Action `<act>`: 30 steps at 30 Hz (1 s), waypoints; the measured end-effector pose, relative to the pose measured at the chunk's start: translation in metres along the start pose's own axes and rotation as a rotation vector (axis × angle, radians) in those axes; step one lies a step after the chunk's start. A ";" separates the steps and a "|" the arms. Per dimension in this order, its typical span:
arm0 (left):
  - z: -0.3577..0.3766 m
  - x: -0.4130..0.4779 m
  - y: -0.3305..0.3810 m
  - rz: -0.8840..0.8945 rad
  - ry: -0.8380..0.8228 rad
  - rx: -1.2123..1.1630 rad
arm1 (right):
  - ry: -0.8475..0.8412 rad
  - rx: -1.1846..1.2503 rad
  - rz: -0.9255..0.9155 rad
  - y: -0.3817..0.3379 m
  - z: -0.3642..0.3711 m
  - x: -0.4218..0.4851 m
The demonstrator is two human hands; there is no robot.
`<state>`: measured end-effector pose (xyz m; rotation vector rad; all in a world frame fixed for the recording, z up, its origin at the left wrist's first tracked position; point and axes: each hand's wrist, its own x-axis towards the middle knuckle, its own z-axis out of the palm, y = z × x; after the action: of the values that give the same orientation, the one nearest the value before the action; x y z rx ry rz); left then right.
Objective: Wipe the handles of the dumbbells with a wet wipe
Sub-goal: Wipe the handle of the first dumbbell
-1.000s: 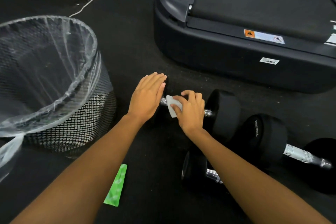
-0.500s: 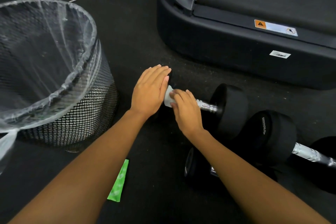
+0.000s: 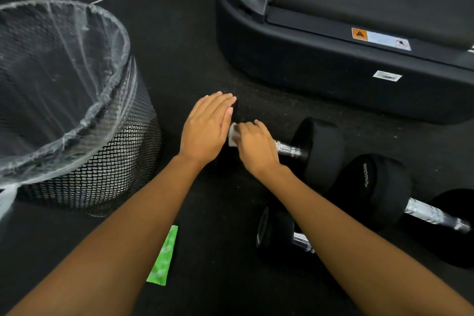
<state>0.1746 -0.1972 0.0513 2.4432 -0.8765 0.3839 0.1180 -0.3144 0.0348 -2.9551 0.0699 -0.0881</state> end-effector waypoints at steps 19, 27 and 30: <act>0.002 0.000 -0.001 0.004 0.018 0.004 | -0.387 0.171 0.121 0.026 -0.030 0.012; 0.003 0.000 -0.002 0.007 0.031 0.004 | -0.486 0.302 0.212 0.016 -0.030 0.021; 0.004 0.000 -0.002 0.006 0.042 -0.004 | -0.495 0.307 0.272 0.030 -0.032 0.016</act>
<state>0.1762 -0.1974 0.0473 2.4201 -0.8667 0.4333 0.1302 -0.3505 0.0615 -2.5475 0.3497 0.6068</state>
